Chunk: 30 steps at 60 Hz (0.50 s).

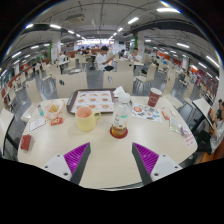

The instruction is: Pour water

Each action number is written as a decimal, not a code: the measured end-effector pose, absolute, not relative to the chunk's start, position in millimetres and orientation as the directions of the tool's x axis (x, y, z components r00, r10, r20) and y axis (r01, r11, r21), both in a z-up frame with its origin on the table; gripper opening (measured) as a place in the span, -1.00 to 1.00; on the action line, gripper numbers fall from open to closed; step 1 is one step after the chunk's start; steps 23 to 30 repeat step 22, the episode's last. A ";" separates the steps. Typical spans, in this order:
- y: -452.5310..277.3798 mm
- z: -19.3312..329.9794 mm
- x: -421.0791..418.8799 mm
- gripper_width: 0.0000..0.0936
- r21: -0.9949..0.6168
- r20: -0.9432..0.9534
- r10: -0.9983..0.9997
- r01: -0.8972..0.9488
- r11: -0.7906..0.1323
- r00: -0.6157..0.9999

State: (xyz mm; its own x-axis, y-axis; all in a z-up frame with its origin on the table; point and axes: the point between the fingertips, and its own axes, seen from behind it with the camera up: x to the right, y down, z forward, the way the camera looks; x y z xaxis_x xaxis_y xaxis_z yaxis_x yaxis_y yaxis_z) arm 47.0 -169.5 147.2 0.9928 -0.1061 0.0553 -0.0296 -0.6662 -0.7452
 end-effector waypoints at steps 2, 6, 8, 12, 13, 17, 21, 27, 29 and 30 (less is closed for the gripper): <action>-177.9 150.9 42.4 0.80 -0.743 0.052 -0.106 -0.032 -0.668 0.993; -188.6 156.7 37.5 0.80 -0.744 0.056 -0.110 -0.032 -0.668 0.992; -192.2 159.1 36.2 0.80 -0.746 0.064 -0.110 -0.025 -0.665 0.992; -199.6 161.6 33.9 0.80 -0.744 0.069 -0.109 -0.022 -0.668 0.992; -201.0 162.3 33.6 0.80 -0.744 0.071 -0.111 -0.021 -0.668 0.991; -204.2 164.3 33.4 0.80 -0.742 0.095 -0.106 -0.001 -0.670 0.990; -204.8 167.4 31.9 0.81 -0.747 0.092 -0.097 0.004 -0.665 0.991; -204.1 168.2 32.0 0.80 -0.749 0.093 -0.098 0.005 -0.662 0.991; -204.1 168.2 32.0 0.80 -0.749 0.093 -0.098 0.005 -0.662 0.991; -204.1 168.2 32.0 0.80 -0.749 0.093 -0.098 0.005 -0.662 0.991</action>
